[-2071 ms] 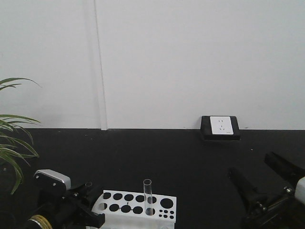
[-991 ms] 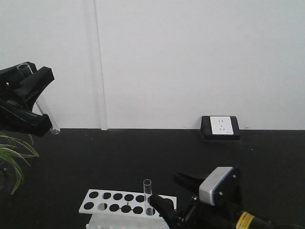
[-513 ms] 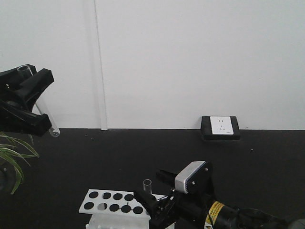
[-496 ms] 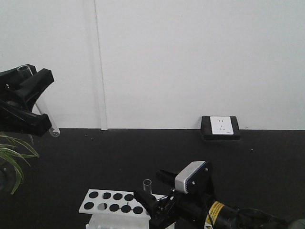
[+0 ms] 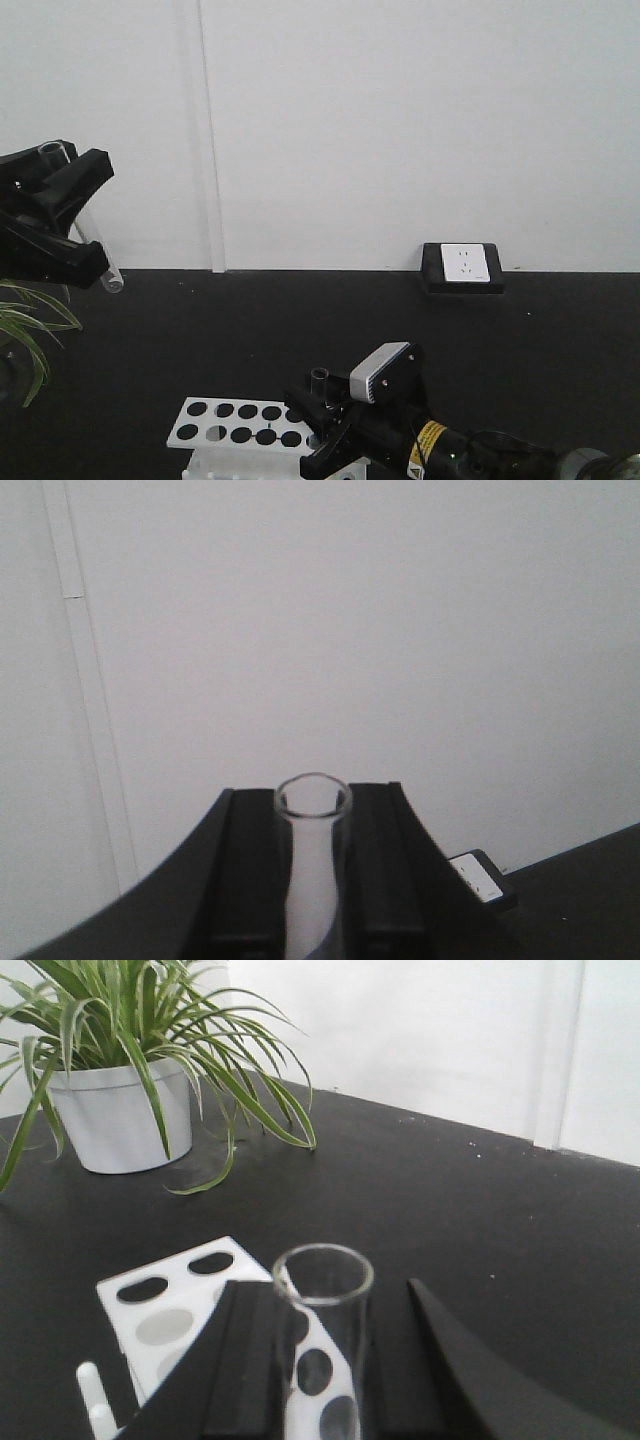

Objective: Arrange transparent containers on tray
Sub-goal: 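Lift both test tubes up out of the rack with both grippers, then drive the base to the yellow tray while holding both tubes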

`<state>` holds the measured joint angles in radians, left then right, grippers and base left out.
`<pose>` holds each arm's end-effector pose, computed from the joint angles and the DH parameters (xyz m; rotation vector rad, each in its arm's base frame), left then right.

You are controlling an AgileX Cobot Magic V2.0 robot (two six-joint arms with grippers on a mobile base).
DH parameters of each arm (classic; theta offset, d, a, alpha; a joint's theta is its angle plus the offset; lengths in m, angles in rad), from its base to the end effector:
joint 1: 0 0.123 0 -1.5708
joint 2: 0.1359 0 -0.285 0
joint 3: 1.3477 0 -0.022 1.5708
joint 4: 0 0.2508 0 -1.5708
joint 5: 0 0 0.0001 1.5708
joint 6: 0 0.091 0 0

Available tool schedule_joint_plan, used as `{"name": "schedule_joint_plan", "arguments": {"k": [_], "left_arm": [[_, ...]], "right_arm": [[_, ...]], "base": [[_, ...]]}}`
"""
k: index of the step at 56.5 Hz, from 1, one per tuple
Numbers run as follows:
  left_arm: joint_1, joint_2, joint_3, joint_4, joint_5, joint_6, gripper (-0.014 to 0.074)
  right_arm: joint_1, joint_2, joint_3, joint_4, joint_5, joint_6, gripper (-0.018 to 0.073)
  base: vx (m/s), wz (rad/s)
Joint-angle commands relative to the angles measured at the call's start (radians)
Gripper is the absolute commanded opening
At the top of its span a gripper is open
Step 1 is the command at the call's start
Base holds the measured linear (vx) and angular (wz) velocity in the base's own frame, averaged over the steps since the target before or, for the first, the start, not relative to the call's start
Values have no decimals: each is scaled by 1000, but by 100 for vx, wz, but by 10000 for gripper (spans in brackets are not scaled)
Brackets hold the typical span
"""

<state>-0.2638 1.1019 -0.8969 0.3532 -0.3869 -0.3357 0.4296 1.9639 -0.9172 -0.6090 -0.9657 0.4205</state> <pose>0.2344 -0.0756 0.4067 0.2810 1.3024 -0.3161 0.3329 0.1996 0.1690 -0.6928 1.5593 0.7601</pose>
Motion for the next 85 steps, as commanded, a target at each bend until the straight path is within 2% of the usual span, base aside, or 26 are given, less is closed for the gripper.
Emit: {"name": "schedule_joint_plan", "arguments": {"k": [1, 13, 22, 29, 37, 41, 46, 54, 61, 85], "left_arm": [[-6, -22, -37, -21, -67, -12, -3], [-6, -22, -37, -21, -29, -12, -3], [-6, -22, -37, -21, 98, -12, -3], [-6, -22, -37, -21, 199, -14, -3], [-8, -25, -36, -21, 313, -32, -3], [-27, -36, -35, -21, 387, -62, -3], [-61, -58, -35, -21, 462, -64, -3], [-127, -105, -34, -21, 545, -64, -3], [-177, -142, -34, -22, 565, -64, -3], [-176, -140, -34, -22, 606, -64, -3]], "right_arm": [[0, -52, -29, 19, -98, 3, -17], [0, -144, -29, 16, 1, 52, -13], [0, -291, -29, 14, 115, 98, -13], [0, -421, -29, 3, 260, 158, -13], [0, -577, -29, 0, 503, 270, -13], [0, -643, -29, -20, 616, 298, -13], [0, -719, -15, -68, 709, 314, -13], [0, -835, 57, -83, 719, 316, -13], [0, -929, 120, -83, 721, 314, -13], [0, -943, 120, -84, 723, 312, -13]], "base": [[0, 0], [0, 0], [0, 0], [0, 0], [0, 0], [0, 0], [0, 0], [0, 0], [0, 0], [0, 0]]}}
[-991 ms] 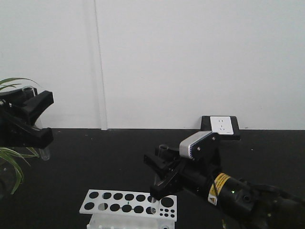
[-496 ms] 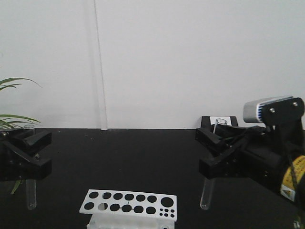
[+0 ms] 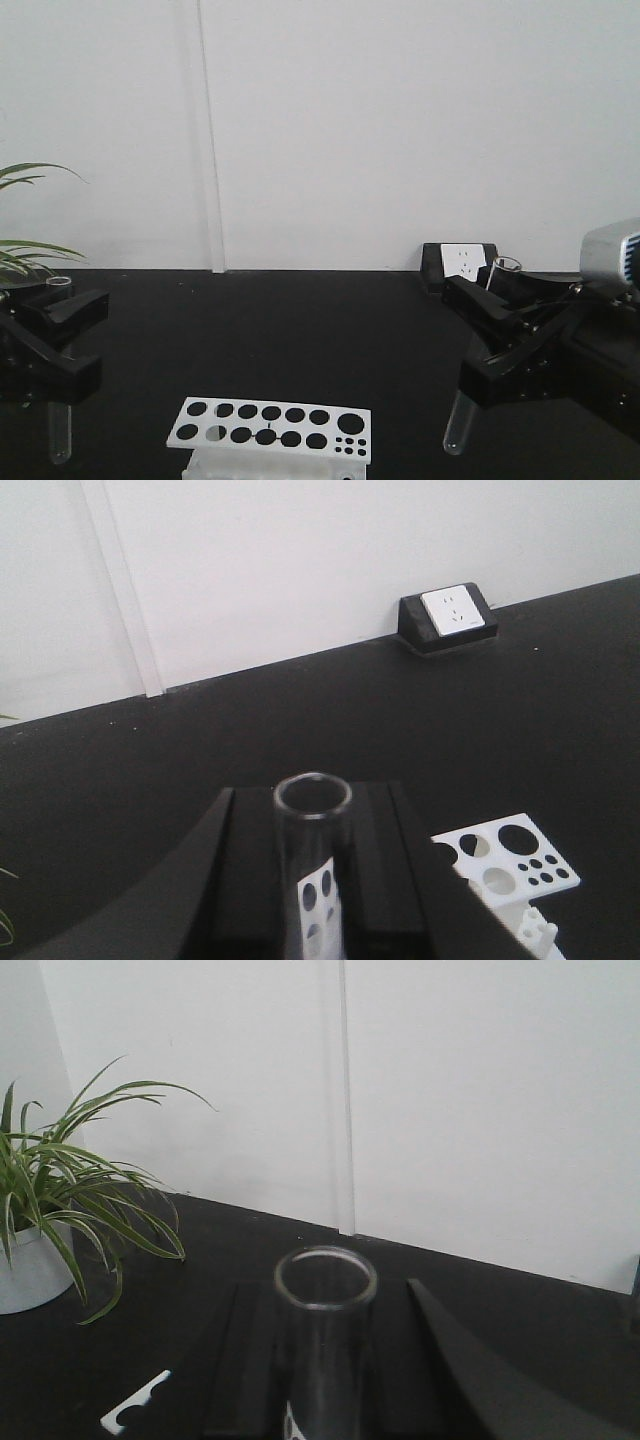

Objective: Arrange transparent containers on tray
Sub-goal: 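Drive the base to the yellow tray while holding both tubes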

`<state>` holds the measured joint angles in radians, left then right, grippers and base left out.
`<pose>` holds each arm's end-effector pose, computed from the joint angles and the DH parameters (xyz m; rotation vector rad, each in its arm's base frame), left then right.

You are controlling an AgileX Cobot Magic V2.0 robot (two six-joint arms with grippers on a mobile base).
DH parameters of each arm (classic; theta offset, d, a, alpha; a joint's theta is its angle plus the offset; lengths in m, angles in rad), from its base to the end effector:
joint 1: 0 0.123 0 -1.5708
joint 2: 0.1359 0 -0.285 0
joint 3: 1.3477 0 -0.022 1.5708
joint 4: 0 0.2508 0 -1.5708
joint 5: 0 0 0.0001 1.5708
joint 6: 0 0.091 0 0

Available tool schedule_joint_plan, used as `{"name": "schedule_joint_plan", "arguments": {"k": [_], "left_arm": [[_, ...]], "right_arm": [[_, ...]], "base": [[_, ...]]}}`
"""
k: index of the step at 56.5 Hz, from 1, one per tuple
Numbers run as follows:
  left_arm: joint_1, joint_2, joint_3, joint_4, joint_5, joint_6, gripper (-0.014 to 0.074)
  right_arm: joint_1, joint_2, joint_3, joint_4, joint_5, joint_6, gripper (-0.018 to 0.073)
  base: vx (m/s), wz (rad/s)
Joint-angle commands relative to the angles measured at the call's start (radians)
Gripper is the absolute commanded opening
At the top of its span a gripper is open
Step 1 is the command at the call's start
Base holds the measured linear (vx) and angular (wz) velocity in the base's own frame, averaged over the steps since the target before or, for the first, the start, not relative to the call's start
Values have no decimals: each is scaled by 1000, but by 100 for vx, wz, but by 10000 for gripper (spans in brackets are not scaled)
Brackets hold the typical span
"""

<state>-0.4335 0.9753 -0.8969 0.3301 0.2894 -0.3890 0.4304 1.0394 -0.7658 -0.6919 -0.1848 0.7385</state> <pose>0.1956 -0.0812 0.3787 0.2673 1.8243 -0.2692 0.2055 0.1060 0.3571 -0.3947 1.5858 0.4686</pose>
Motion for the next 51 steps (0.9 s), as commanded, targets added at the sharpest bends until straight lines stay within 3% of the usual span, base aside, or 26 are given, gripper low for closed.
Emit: {"name": "schedule_joint_plan", "arguments": {"k": [1, 51], "left_arm": [[-6, -13, -34, 1, -71, -10, -3], [-6, -13, -34, 1, -71, -10, -3]], "right_arm": [[-1, -19, -32, -1, -58, -5, -13], [-1, -19, -32, -1, -58, -5, -13]], "base": [[0, 0], [-4, 1]]}}
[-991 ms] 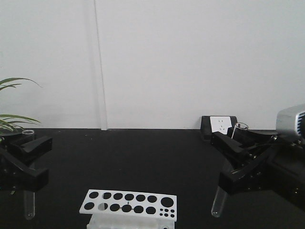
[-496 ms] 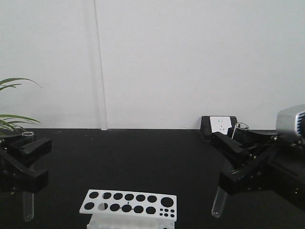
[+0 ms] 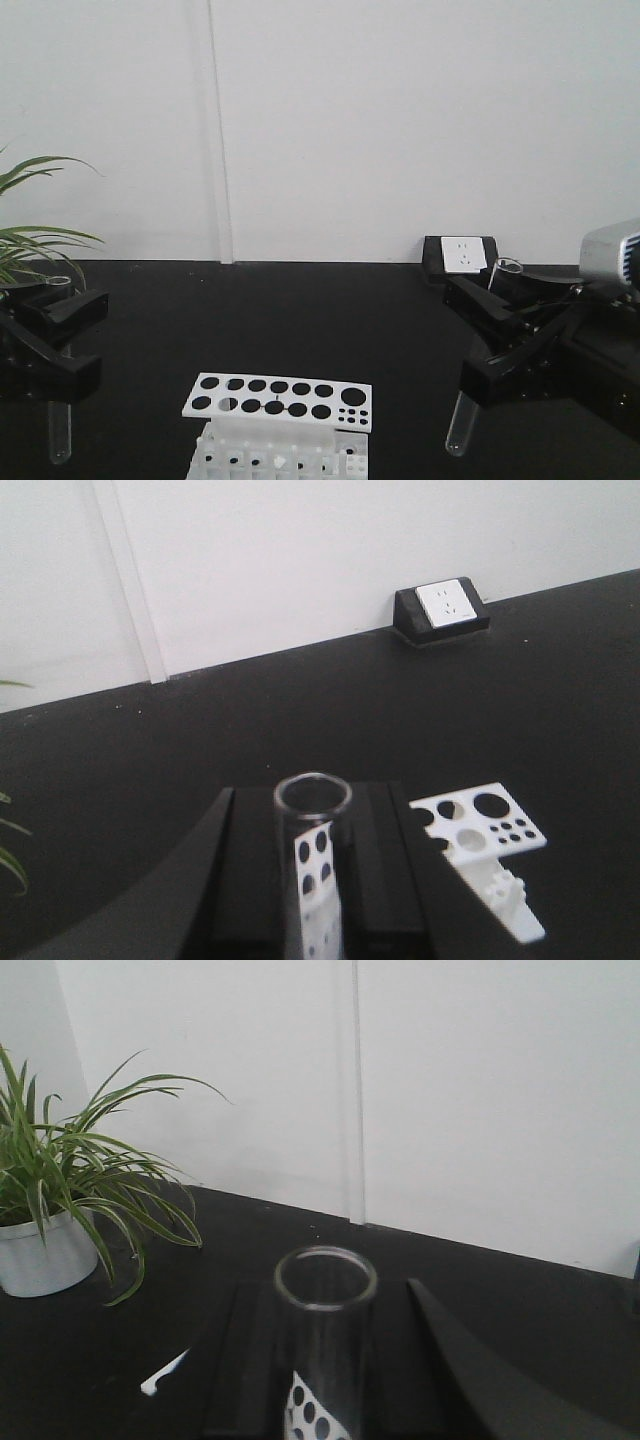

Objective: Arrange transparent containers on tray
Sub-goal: 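Drive the base to the yellow tray while holding both tubes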

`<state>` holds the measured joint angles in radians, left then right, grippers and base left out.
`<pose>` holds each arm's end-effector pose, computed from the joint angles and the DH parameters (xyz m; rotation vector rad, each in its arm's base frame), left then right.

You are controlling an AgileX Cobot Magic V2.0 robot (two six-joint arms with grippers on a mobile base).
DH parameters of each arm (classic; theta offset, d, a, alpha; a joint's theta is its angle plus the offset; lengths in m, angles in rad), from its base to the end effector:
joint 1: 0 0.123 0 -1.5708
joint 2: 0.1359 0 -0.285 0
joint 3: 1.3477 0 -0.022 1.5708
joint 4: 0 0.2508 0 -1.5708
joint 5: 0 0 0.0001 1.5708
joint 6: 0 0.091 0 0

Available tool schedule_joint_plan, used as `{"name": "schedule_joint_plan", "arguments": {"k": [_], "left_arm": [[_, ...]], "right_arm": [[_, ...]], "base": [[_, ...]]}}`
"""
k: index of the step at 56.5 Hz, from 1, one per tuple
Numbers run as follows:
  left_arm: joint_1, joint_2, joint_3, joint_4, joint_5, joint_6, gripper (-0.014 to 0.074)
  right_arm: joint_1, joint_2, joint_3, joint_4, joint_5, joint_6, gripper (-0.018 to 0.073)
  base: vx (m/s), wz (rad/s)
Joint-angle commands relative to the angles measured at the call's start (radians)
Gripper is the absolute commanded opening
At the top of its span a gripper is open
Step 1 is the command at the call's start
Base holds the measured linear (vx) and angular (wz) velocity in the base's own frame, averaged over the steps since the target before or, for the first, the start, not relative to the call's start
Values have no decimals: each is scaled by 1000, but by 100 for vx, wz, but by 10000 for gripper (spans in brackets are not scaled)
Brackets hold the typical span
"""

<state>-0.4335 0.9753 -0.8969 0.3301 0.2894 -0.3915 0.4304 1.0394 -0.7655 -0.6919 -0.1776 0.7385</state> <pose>0.1956 -0.0812 0.3787 0.2651 1.8248 -0.2710 0.2057 0.1057 0.3565 -0.3926 1.5921 0.4640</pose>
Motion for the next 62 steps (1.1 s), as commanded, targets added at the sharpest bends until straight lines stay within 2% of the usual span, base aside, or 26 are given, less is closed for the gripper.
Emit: {"name": "schedule_joint_plan", "arguments": {"k": [1, 62], "left_arm": [[-6, -13, -34, 1, -71, -8, -3], [-6, -13, -34, 1, -71, -8, -3]], "right_arm": [[-1, -19, -32, -1, -65, -5, -13], [-1, -19, -32, -1, -65, -5, -13]], "base": [[-18, 2], [-28, 0]]}}
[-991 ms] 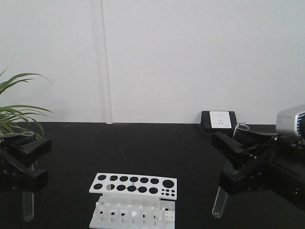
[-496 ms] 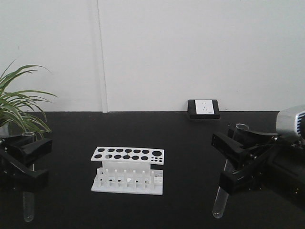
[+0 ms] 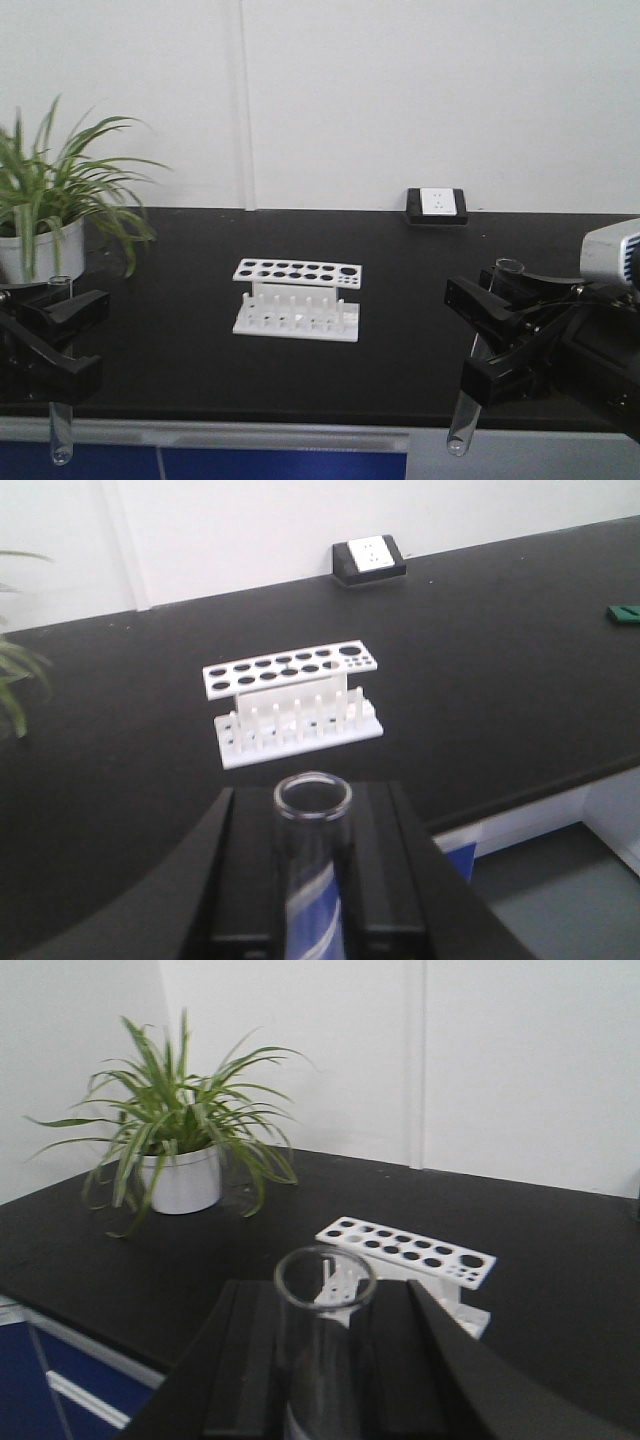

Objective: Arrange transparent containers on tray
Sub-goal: 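Drive the base to the yellow tray while holding both tubes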

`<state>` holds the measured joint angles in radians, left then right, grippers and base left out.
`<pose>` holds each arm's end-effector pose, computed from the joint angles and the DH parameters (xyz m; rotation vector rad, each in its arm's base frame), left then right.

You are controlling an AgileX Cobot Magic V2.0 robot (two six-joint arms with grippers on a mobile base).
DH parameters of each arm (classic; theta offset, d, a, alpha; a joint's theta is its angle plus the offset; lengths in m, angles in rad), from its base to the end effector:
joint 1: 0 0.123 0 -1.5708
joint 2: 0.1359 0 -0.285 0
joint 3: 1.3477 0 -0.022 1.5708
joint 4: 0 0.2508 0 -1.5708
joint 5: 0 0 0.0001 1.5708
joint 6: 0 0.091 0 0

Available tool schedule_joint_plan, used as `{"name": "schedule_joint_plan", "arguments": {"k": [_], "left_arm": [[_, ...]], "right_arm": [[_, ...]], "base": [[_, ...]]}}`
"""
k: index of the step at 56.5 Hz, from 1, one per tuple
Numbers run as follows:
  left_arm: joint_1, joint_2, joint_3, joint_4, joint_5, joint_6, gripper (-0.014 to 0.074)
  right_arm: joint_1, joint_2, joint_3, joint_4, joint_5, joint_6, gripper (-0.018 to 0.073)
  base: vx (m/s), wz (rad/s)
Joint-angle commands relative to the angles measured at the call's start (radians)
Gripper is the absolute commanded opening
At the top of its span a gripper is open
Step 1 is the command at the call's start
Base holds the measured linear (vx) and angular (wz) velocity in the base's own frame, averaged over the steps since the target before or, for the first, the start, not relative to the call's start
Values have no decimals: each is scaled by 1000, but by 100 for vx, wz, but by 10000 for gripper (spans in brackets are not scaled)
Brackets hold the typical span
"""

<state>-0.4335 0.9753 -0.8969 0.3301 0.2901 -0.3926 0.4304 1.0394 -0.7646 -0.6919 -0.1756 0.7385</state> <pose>0.1955 -0.0812 0.3787 0.2640 1.8256 -0.2714 0.2057 0.1055 0.3561 -0.3922 1.5947 0.4626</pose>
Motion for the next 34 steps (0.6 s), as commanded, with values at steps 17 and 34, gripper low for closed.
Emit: {"name": "schedule_joint_plan", "arguments": {"k": [17, 34], "left_arm": [[-6, -13, -34, 1, -71, -7, -3], [-6, -13, -34, 1, -71, -7, -3]], "right_arm": [[-1, -19, -33, -1, -67, -5, -13], [-1, -19, -33, -1, -67, -5, -13]], "base": [[-34, 30], [-33, 38]]}}
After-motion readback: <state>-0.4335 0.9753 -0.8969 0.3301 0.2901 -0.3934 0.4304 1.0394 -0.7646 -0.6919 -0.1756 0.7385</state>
